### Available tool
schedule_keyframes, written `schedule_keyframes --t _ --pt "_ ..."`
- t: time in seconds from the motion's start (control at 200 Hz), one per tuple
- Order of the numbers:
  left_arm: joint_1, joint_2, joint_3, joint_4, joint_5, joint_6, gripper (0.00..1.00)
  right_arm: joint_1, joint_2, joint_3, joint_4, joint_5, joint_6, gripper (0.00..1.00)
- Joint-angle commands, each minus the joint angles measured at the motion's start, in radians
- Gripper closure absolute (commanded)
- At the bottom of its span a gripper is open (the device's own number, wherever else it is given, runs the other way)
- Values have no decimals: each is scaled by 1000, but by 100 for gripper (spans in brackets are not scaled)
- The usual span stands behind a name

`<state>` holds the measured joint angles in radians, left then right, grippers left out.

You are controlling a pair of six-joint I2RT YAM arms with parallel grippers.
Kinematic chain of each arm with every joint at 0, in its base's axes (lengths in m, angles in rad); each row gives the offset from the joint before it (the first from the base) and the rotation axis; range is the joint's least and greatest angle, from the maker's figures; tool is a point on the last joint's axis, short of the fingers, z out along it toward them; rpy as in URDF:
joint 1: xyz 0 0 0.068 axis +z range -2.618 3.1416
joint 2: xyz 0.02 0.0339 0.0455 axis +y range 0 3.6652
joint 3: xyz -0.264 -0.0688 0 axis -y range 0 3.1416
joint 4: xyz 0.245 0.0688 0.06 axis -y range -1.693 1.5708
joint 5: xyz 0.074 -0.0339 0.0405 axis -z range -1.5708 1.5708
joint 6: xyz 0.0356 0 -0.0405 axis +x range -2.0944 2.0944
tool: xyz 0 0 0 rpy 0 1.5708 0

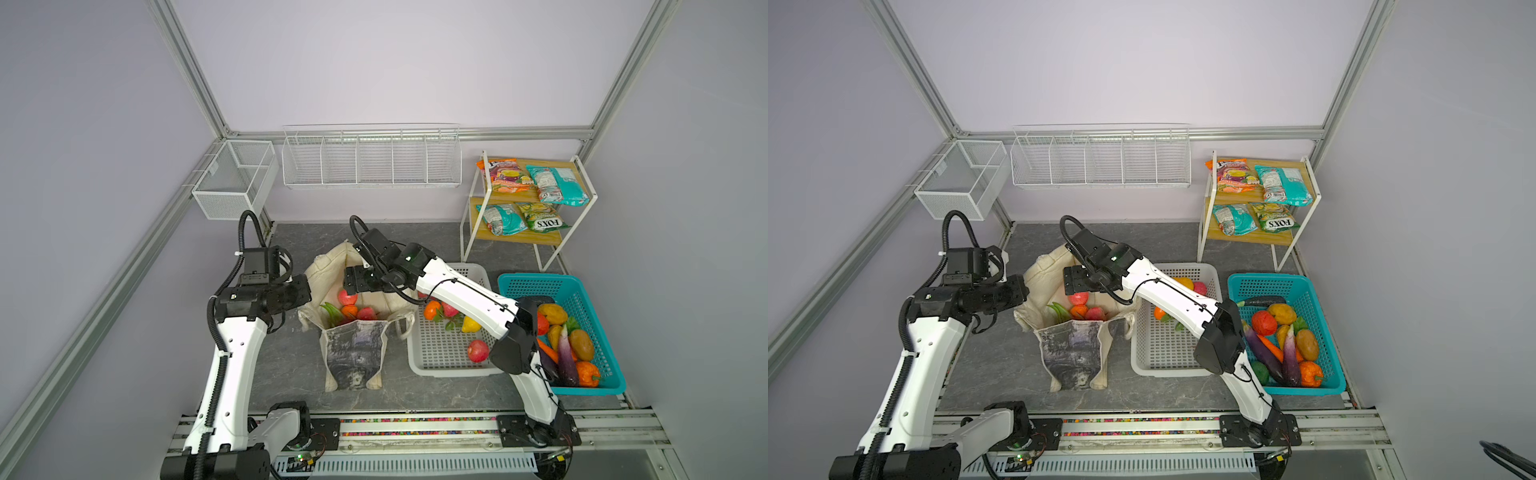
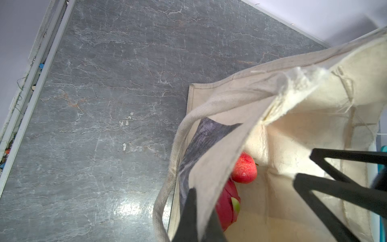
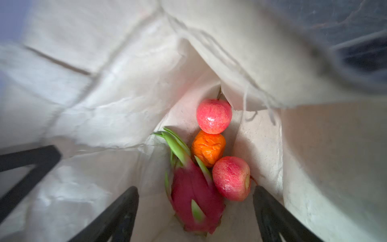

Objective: Place the food into the grocery bag and tie it
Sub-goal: 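Lower the red apple into the tote and open the right gripper, then move the right gripper over the teal vegetable basket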

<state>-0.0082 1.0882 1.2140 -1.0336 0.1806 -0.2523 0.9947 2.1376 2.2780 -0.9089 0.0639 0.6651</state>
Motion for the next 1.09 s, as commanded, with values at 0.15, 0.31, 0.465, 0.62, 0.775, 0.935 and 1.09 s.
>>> schedule_keyframes --t 0.15,0.31,0.465,0.62,0.775,0.935,1.09 --pt "5 -14 25 -4 -1 1 100 19 -171 92 -74 112 -54 12" --pt "5 -15 25 -4 -1 1 100 21 -232 89 -104 182 -85 12" --pt "5 -14 23 -4 -1 1 100 21 -309 43 -155 302 -134 12" --pt "4 -11 24 -1 -3 -1 100 12 -409 -74 -189 457 -190 12" --pt "4 -7 22 4 -3 -4 100 -68 -508 -217 -282 540 -170 12" --pt "5 -5 22 5 -2 -3 100 -233 -624 -396 -364 504 -150 12" --pt "5 -2 22 5 -1 -2 100 -453 -798 -628 -353 487 -142 12"
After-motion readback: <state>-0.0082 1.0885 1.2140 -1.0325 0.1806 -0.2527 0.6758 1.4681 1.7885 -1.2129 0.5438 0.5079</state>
